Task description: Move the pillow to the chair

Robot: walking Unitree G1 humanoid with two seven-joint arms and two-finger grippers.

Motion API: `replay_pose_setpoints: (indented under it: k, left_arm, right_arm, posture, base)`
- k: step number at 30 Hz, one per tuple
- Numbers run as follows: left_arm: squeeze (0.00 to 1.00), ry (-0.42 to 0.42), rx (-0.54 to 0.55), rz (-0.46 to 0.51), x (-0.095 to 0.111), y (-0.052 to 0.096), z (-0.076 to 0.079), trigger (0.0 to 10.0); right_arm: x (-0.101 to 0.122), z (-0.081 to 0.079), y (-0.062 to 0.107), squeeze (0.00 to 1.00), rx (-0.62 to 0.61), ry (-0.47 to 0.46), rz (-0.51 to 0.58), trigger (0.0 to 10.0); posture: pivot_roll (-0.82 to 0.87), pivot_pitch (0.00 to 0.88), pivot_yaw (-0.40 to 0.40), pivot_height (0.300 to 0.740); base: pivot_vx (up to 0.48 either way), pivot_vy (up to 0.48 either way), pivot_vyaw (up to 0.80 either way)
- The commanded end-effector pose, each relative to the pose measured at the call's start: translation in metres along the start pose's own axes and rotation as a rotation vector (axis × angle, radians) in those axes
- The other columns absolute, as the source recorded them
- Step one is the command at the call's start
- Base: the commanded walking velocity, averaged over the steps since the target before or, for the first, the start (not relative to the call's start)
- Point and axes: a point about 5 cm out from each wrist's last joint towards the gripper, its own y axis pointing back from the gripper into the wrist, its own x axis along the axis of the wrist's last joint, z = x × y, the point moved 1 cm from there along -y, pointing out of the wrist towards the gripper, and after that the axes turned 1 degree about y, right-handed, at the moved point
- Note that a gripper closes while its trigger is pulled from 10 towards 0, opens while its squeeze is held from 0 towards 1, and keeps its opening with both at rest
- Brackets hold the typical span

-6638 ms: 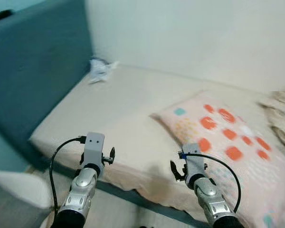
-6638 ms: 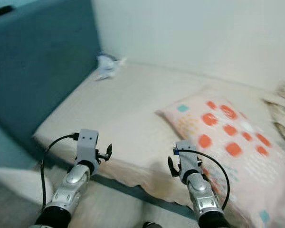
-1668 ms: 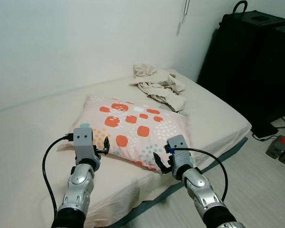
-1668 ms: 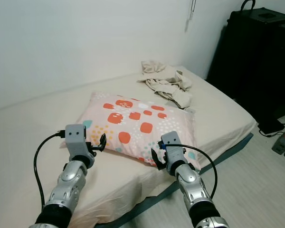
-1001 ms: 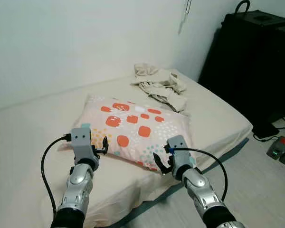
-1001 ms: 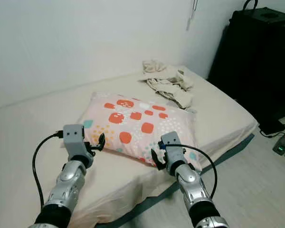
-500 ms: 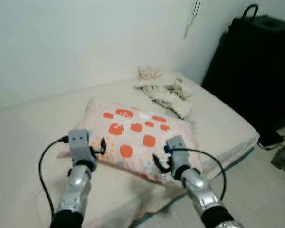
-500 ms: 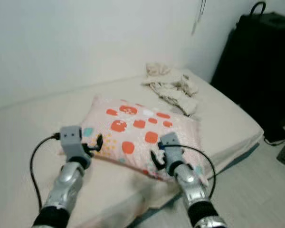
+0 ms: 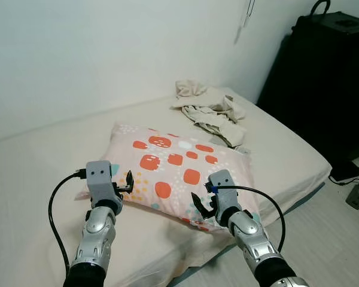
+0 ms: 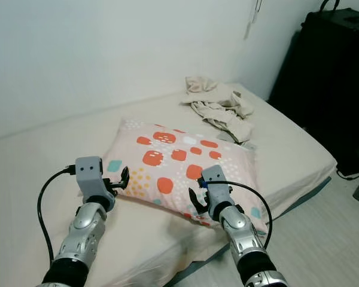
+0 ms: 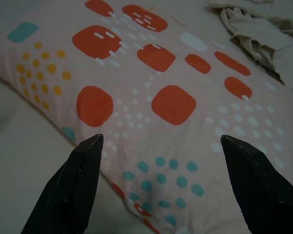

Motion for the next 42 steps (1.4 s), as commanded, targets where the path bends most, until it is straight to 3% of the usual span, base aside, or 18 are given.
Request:
replay_pose_setpoints:
  k: [1,12,18,23,42]
  left_arm:
    - [0.0,-0.01,-0.001,-0.01,-0.004,0.002,0.0,10.0]
    - [0.0,-0.047,-0.048,-0.01,0.001,-0.005,0.004,10.0]
    - [0.0,-0.087,-0.075,-0.002,0.002,-0.006,0.01,10.0]
    - [0.0,-0.039,-0.054,-0.022,-0.003,-0.004,0.01,10.0]
    - [0.0,-0.046,-0.053,-0.049,-0.005,-0.006,0.013,10.0]
  right_arm:
    - [-0.002,0.0,0.0,0.0,-0.003,0.001,-0.004,10.0]
    - [0.019,0.008,-0.004,0.0,-0.072,-0.031,0.101,10.0]
    - [0.018,0.011,-0.004,0.0,-0.074,-0.031,0.093,10.0]
    - [0.018,0.011,-0.005,0.0,-0.071,-0.027,0.09,10.0]
    - [0.02,0.013,-0.006,0.0,-0.058,-0.028,0.088,10.0]
  posture:
    - [-0.06,0.06,-0.029,0.74]
    - [-0.06,0.038,-0.015,0.74]
    - [-0.06,0.035,-0.017,0.74]
    - [-0.06,0.043,-0.023,0.74]
    - [-0.08,0.068,-0.022,0.74]
  base:
    - [0.0,0.0,0.0]
    - [0.0,0.0,0.0]
    - [0.0,-0.16,0.0]
    - [0.0,-0.192,0.0]
    - [0.0,0.0,0.0]
